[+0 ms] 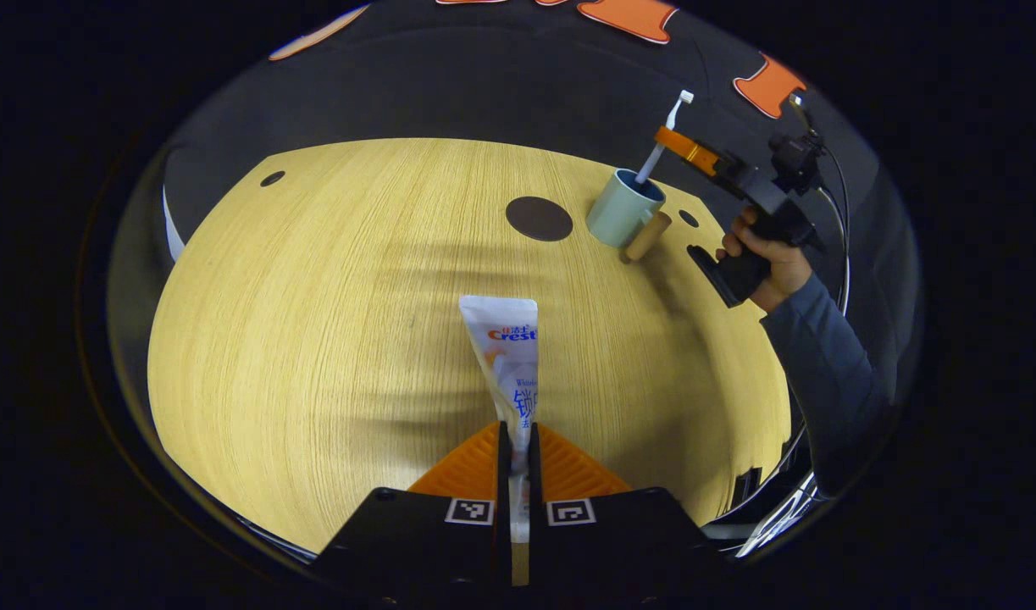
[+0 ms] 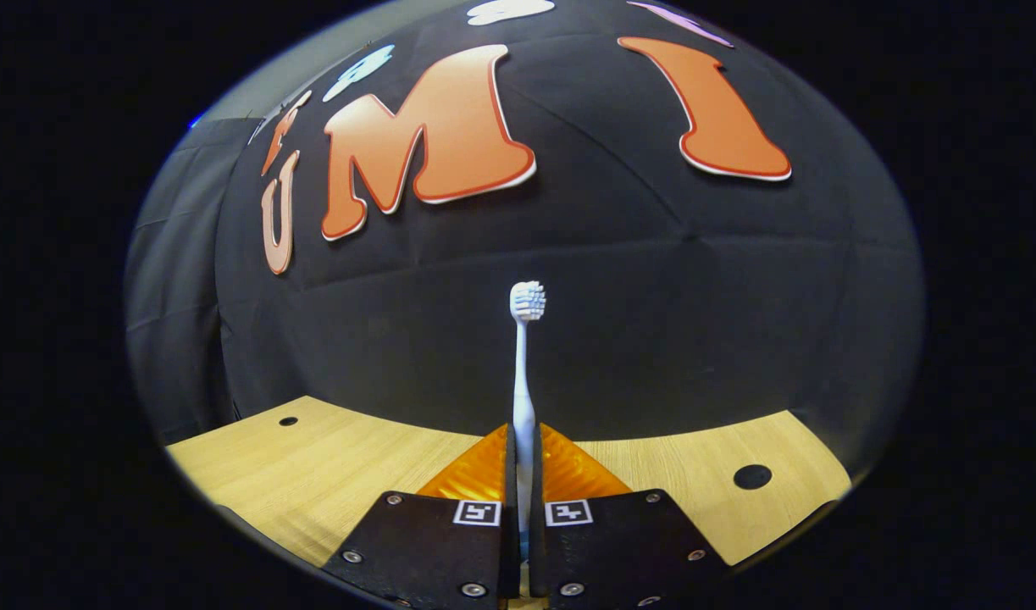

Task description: Put the toothbrush and toothpaste on the desktop into the cup, then pick up the cup and place it on the coaster on the desktop.

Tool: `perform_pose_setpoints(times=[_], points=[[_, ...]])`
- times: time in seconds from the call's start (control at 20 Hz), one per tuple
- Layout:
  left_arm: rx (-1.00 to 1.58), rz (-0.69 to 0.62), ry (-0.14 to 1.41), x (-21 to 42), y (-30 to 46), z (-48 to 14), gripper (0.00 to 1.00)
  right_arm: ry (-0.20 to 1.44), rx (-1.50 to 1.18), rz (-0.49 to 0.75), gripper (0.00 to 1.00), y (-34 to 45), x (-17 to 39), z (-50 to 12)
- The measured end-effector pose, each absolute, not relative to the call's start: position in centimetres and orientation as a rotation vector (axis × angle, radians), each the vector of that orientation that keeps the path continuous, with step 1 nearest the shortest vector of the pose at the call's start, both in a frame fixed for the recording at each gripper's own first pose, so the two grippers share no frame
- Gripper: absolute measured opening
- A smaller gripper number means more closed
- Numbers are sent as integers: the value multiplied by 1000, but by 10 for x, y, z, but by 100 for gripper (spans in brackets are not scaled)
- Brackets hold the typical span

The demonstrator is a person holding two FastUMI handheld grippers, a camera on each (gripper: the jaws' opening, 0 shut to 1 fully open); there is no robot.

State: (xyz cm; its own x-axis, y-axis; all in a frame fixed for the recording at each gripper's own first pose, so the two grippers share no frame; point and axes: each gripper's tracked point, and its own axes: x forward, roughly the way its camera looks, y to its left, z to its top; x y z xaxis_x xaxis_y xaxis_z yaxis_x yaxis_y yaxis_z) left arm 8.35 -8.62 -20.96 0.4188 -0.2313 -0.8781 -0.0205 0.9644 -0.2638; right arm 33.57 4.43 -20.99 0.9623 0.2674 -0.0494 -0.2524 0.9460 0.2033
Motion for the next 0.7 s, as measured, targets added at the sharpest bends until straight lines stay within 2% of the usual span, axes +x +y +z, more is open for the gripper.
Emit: perform_pose_setpoints(times=[0.45,0.65,0.7], points=[[-253,-121,1112,104,-95,-165,8,200,154,206,7,46,331,-259],[-224,-137,1066,106,-88,-149,8,254,208,185,14,40,325,-261],[-219,-142,1047,109,-88,-146,8,275,210,169,23,35,323,-263]])
